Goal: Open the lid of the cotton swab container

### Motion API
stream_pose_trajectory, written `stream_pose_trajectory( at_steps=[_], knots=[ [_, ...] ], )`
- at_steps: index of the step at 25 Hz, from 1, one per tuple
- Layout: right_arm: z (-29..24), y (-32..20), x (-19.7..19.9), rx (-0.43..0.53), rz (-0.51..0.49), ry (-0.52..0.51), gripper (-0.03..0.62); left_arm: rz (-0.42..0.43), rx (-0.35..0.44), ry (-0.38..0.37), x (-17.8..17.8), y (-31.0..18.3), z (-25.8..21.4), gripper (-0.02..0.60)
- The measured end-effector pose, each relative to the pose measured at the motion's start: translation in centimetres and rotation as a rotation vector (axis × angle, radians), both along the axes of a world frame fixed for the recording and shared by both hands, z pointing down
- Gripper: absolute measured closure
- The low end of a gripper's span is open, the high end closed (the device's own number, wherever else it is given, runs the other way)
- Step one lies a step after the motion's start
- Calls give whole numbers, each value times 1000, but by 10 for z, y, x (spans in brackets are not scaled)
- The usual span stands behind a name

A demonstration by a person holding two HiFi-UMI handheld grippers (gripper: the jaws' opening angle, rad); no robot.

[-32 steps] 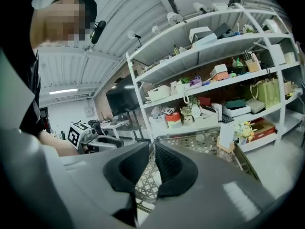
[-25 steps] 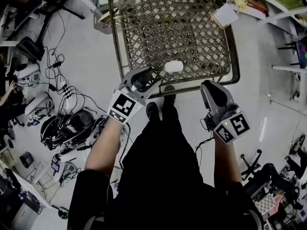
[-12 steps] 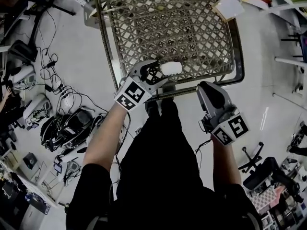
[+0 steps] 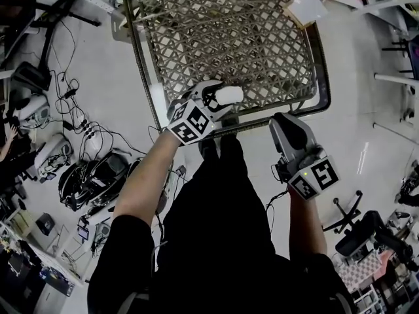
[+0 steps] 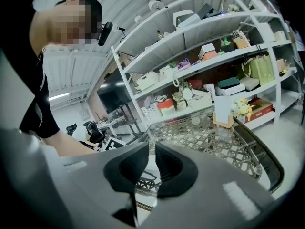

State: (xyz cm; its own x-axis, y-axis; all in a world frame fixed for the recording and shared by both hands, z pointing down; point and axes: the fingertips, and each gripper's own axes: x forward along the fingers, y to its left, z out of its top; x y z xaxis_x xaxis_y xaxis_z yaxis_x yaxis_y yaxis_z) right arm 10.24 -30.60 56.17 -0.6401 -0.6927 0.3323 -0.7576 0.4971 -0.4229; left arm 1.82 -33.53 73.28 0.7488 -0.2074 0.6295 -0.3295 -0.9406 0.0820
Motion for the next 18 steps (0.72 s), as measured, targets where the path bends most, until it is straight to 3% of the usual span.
stream_pose_trajectory(
  at_steps=[3, 5, 10, 18],
  knots=[
    [-3, 4, 3, 1, 11, 4, 540, 3, 19, -33, 2, -2, 7, 327],
    [-6, 6, 4, 7, 15, 6, 540, -8, 35, -47, 1, -5, 9, 373],
    [-20, 16, 3, 27, 15, 15, 540, 0, 30, -50, 0, 2, 4, 380],
    [-71, 29, -19, 154, -38, 31, 539, -15, 75, 8, -14, 10, -67, 380]
  ],
)
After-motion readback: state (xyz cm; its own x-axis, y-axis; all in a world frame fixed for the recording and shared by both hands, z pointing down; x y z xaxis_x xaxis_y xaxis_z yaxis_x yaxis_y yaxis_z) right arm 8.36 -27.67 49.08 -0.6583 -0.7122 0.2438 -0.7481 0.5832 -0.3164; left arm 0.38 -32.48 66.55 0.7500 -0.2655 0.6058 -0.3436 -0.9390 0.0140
